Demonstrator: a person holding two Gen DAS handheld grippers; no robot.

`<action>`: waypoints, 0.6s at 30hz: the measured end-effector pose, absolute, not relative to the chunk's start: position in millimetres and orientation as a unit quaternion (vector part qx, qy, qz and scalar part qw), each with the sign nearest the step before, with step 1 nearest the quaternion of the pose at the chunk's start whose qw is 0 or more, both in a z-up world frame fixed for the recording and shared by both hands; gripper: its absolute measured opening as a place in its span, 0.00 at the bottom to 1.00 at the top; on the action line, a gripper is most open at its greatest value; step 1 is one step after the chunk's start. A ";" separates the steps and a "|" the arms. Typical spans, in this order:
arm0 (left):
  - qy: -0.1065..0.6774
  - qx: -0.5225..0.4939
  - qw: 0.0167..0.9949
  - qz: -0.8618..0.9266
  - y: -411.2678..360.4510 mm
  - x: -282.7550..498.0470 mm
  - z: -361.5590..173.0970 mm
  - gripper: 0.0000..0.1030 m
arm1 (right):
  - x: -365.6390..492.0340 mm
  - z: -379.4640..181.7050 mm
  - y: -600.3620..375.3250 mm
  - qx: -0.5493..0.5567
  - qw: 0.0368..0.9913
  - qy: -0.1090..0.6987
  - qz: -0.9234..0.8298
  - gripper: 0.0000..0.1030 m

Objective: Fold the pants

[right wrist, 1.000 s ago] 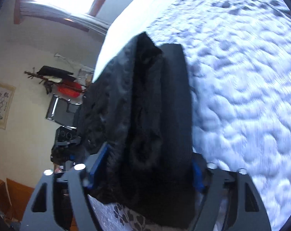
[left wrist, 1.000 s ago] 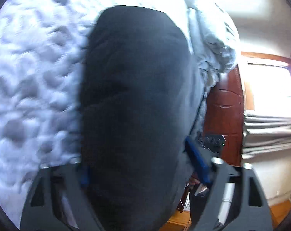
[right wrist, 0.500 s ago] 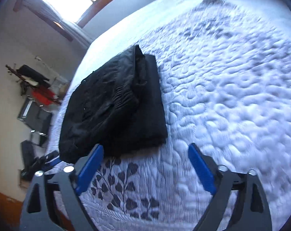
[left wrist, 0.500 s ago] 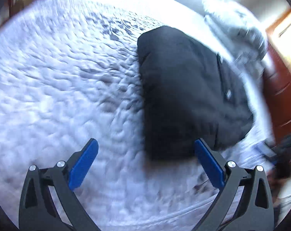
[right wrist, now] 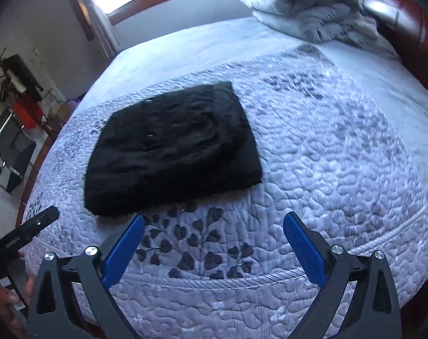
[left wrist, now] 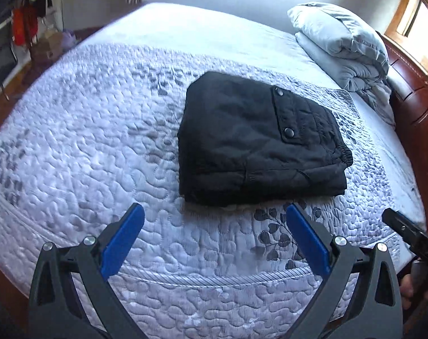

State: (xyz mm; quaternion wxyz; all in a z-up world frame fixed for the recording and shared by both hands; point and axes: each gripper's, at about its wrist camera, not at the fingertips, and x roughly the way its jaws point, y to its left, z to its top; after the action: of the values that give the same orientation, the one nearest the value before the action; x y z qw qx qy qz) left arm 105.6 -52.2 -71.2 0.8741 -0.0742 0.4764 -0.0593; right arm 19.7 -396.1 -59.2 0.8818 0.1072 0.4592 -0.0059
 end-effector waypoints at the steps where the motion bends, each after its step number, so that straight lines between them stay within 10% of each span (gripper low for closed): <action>1: 0.474 -0.066 0.876 -0.057 -54.2 103.8 -67.9 0.97 | 17.1 -55.1 -394.1 0.101 0.885 0.455 -0.012 0.96; 18: 0.444 0.002 0.895 -0.038 -79.7 81.9 -36.9 0.97 | -4.0 -19.9 -382.6 0.075 0.902 0.424 -0.035 0.96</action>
State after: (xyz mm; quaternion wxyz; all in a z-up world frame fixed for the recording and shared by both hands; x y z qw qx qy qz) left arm 81.9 -79.7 -36.9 0.8952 0.0018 0.4440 -0.0375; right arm -4.0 -382.6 -19.9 0.9020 0.0746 0.4237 -0.0348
